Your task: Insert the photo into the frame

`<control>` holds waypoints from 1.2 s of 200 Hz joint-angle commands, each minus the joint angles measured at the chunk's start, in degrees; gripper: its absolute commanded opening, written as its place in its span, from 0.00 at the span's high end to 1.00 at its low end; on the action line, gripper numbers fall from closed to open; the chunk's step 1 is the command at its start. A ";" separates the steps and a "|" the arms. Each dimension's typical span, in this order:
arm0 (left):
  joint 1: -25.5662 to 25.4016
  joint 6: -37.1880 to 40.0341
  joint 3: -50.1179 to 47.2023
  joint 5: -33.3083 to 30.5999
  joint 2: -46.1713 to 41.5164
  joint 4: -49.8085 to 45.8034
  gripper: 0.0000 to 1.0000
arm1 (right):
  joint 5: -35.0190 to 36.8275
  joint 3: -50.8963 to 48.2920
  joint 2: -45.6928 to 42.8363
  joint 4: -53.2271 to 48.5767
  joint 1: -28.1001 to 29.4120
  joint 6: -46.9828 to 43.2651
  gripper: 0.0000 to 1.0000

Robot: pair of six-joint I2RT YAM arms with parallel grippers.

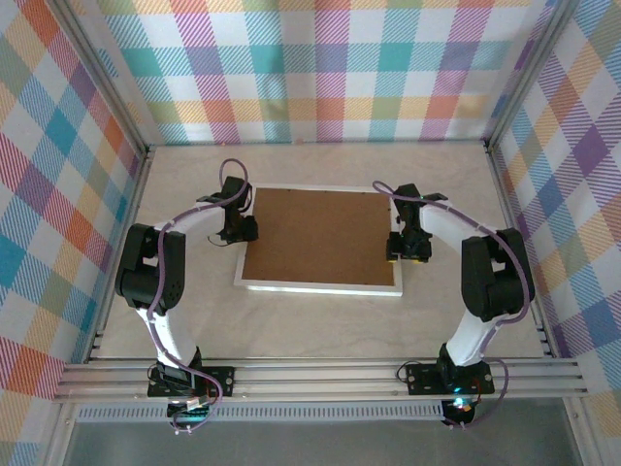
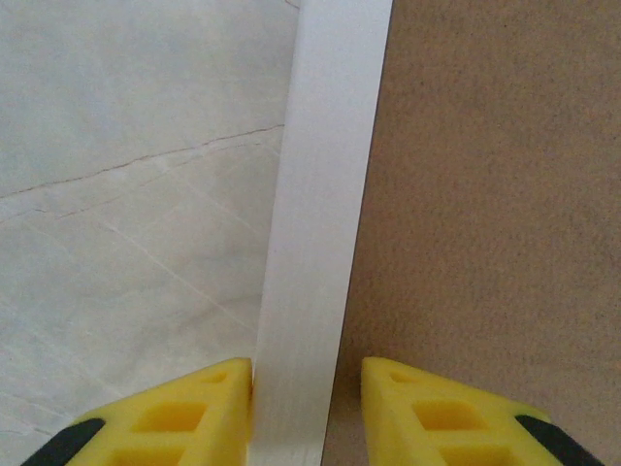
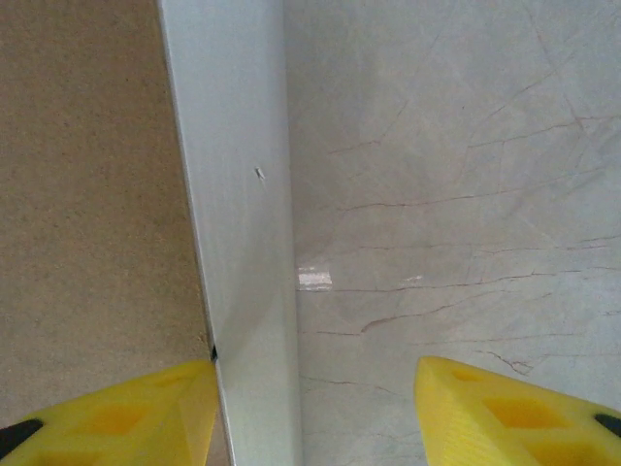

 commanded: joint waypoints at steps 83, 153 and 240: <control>-0.62 -0.48 0.53 2.52 0.42 -2.35 0.66 | 6.24 2.83 -3.00 -3.82 -0.21 -0.15 0.43; -0.62 -0.47 0.57 2.63 0.20 -2.68 0.66 | 2.23 1.55 -0.73 0.13 -0.70 0.36 0.43; -0.63 -0.40 0.79 2.62 0.56 -2.62 0.66 | 6.44 -0.91 -0.39 -1.39 0.21 2.21 0.43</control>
